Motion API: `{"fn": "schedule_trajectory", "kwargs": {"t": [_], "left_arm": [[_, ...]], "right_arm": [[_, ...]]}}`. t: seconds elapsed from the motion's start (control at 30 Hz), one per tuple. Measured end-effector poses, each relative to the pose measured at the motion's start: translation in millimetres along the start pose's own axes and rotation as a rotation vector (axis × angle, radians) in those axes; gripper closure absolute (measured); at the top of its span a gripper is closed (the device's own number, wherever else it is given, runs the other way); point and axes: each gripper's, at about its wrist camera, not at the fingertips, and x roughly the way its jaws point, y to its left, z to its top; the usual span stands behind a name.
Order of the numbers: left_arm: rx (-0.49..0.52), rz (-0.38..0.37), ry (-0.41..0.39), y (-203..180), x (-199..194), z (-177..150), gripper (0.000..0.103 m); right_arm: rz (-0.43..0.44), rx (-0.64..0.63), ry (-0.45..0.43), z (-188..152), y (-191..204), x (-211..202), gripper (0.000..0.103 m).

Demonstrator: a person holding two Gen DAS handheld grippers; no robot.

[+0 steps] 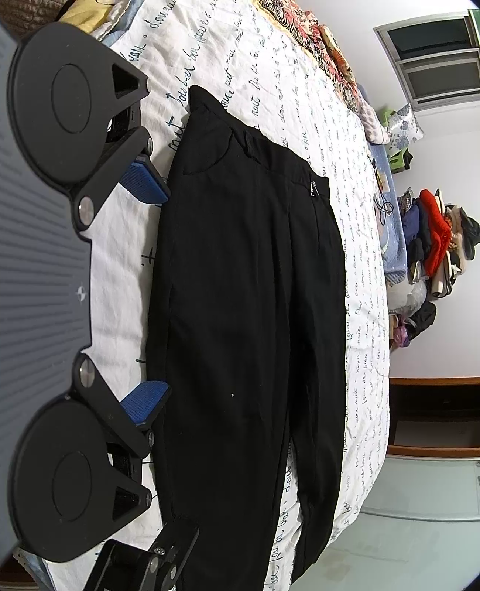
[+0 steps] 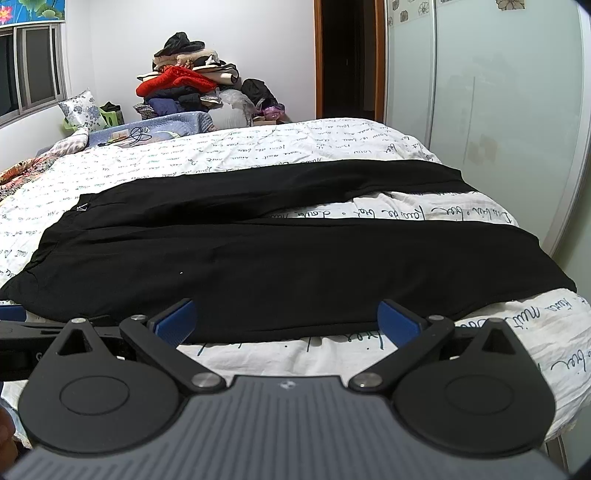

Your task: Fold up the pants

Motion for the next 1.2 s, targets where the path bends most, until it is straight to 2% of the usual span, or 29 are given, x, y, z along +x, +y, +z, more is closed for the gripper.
{"fn": "schedule_trajectory", "kwargs": {"t": [1.2], "left_arm": [[0.0,0.001,0.002,0.8,3.1,-2.1,0.0]], "right_arm": [[0.006,-0.005,0.017,-1.1,1.1,1.2,0.0]]}}
